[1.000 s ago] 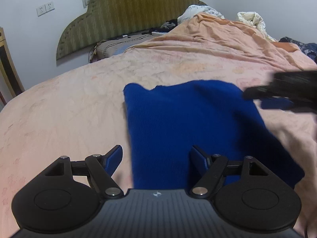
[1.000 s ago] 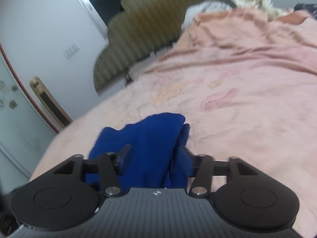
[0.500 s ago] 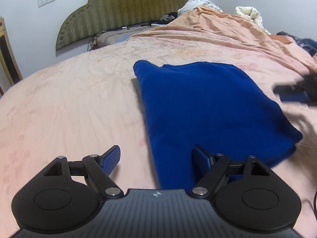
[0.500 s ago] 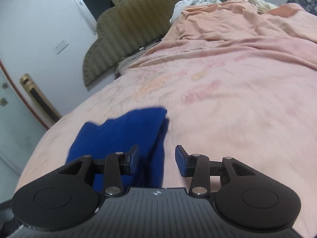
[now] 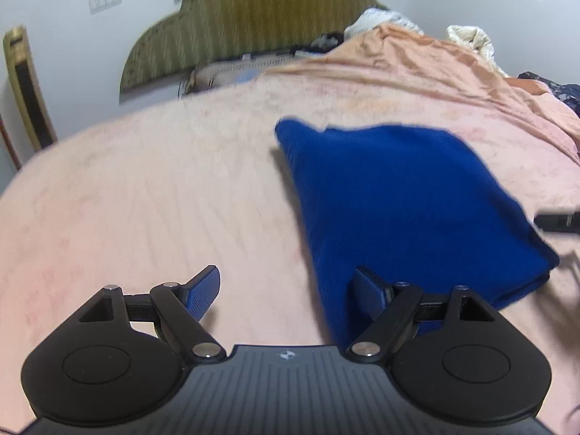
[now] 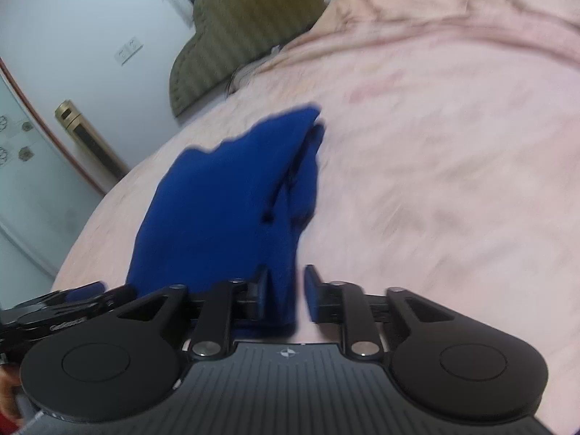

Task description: Fold small clothes

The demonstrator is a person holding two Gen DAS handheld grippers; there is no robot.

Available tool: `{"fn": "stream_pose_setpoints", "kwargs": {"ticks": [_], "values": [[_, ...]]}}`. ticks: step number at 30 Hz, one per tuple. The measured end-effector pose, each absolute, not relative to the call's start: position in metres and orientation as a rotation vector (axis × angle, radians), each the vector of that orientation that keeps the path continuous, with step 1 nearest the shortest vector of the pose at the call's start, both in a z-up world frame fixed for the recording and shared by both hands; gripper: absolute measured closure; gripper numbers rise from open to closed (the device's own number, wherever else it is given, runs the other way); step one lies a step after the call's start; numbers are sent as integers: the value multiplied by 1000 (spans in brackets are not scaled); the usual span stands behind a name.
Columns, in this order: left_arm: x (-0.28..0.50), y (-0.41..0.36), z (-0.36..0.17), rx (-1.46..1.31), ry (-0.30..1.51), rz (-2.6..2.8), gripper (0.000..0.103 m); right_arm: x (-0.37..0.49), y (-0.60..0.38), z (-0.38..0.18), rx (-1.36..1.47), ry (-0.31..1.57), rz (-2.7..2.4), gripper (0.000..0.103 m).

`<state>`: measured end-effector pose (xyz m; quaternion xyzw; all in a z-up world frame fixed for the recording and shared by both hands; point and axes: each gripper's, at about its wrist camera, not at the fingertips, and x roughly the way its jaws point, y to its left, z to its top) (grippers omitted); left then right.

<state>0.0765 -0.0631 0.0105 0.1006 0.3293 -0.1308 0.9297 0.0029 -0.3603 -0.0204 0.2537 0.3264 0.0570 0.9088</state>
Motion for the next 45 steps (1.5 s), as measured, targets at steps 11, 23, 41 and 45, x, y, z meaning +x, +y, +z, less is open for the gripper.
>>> {"fn": "stream_pose_setpoints", "kwargs": {"ticks": [11,23,41,45], "values": [[133,-109,11,149,706,-220,22,92,-323,-13,263,694,90,60],[100,-114,2,156,714,-214,22,32,-371,22,433,440,-307,24],[86,-104,-5,121,749,-205,22,24,-303,-25,244,639,-70,4],[86,-101,-5,109,756,-222,22,22,-307,-26,264,640,-56,4]]}}
